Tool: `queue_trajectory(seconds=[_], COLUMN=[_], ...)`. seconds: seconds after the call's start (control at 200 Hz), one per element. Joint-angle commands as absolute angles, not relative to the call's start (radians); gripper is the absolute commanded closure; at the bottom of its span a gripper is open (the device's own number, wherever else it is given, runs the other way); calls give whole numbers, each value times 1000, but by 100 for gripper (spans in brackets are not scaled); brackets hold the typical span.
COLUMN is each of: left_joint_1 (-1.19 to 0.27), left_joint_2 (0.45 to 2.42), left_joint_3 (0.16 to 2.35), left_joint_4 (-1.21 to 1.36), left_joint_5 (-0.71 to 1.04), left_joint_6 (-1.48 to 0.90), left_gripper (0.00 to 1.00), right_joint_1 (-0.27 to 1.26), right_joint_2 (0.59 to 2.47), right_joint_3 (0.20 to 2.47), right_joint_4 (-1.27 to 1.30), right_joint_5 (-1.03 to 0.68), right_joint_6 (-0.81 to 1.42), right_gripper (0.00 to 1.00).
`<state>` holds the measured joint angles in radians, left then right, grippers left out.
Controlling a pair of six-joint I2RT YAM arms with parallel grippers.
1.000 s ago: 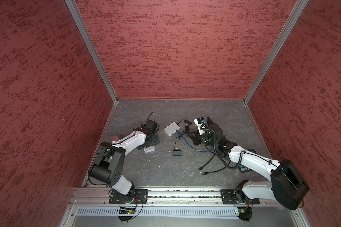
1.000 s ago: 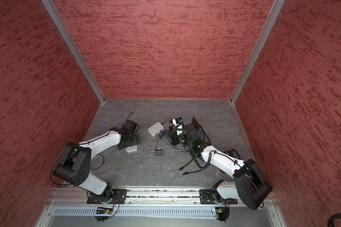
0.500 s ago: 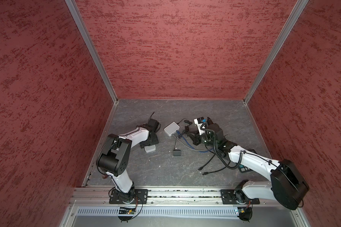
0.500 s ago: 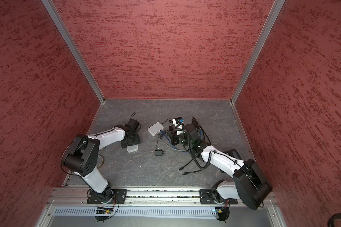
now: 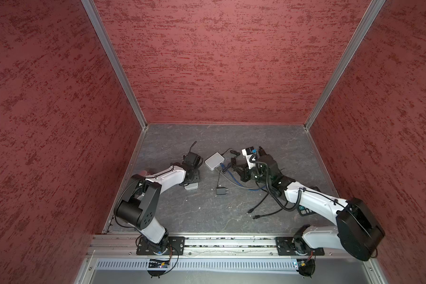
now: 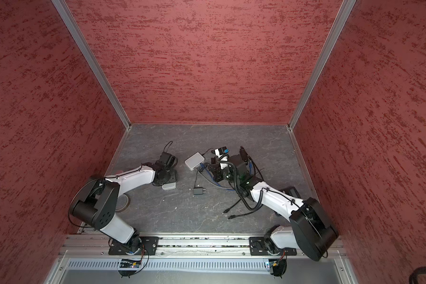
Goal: Insert the plug into the switch port
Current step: 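Grasp the small white switch with the left gripper and lift it upright, then bring the barrel plug over the switch port with right while left holds switch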
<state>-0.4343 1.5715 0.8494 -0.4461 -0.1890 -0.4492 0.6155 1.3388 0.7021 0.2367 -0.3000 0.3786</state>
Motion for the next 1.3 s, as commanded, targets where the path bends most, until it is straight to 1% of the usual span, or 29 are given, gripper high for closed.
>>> queue_trajectory(seconds=[0.0, 0.05, 0.276, 0.426, 0.551, 0.636, 0.822, 1.017, 1.162, 1.292], left_joint_1=[-480, -496, -566, -656, -759, -796, -832, -837, -836, -837], left_joint_2=[1479, 1440, 1289, 1244, 1213, 1196, 1175, 1151, 1127, 1115], left_joint_3=[827, 806, 679, 606, 530, 489, 390, 341, 309, 290], left_joint_4=[-290, -253, -67, 79, 242, 316, 513, 603, 684, 743], left_joint_5=[-186, -185, -174, -153, -183, -149, -55, 55, 90, 105], left_joint_6=[-337, -316, -200, -68, 80, 155, 309, 433, 474, 482], left_gripper=[96, 100, 100, 100, 100, 100, 100, 100, 100, 100], right_joint_1=[601, 593, 550, 524, 514, 509, 509, 509, 509, 510], right_joint_2=[1353, 1360, 1367, 1349, 1319, 1302, 1257, 1208, 1180, 1146], right_joint_3=[715, 721, 751, 772, 777, 773, 715, 632, 578, 550], right_joint_4=[286, 285, 255, 240, 244, 249, 317, 427, 524, 571], right_joint_5=[-339, -346, -346, -355, -369, -384, -421, -484, -565, -576], right_joint_6=[407, 415, 427, 416, 404, 394, 394, 399, 423, 451], right_gripper=[100, 100, 100, 100, 100, 100, 100, 100, 100, 100])
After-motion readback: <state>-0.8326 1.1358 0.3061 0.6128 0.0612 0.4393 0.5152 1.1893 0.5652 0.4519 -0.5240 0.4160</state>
